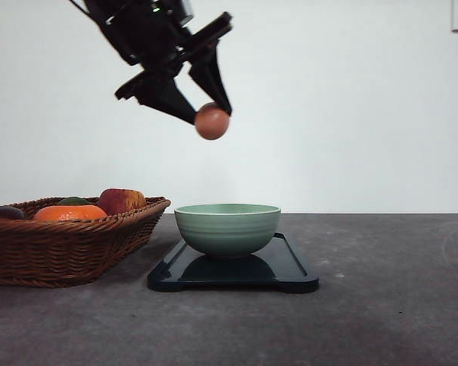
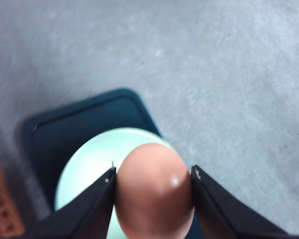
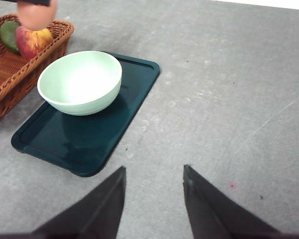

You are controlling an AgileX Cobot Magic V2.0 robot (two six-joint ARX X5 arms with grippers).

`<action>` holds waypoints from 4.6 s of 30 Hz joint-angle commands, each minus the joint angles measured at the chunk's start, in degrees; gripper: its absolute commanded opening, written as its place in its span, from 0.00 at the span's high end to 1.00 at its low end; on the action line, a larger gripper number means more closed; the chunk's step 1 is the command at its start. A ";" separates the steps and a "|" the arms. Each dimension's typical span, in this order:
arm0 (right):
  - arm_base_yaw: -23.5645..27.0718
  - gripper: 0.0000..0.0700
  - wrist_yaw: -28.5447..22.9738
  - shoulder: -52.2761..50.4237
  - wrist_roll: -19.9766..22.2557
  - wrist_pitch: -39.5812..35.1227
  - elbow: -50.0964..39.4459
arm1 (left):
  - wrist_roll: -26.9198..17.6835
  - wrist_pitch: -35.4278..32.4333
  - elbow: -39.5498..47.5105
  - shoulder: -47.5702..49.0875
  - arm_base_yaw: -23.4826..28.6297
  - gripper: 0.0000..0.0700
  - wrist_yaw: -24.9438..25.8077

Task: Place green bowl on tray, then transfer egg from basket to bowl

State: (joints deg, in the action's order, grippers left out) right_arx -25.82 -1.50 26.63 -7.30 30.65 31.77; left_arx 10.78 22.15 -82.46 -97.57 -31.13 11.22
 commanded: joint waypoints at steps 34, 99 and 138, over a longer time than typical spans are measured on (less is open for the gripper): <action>-0.31 0.68 -0.04 0.20 1.78 -0.52 0.13 | -1.27 -6.41 -1.49 -18.36 -2.76 0.69 -5.73; -3.78 0.68 7.93 16.16 4.98 -9.17 0.13 | 8.25 8.61 47.49 53.23 2.34 0.27 -11.42; -8.31 0.98 10.91 19.58 3.27 -11.57 0.15 | 0.42 3.25 54.91 71.45 11.12 1.00 -10.91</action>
State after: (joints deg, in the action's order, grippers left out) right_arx -33.71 9.39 46.00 -3.39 19.51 31.77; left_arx 14.55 27.91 -28.48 -26.49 -20.58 0.08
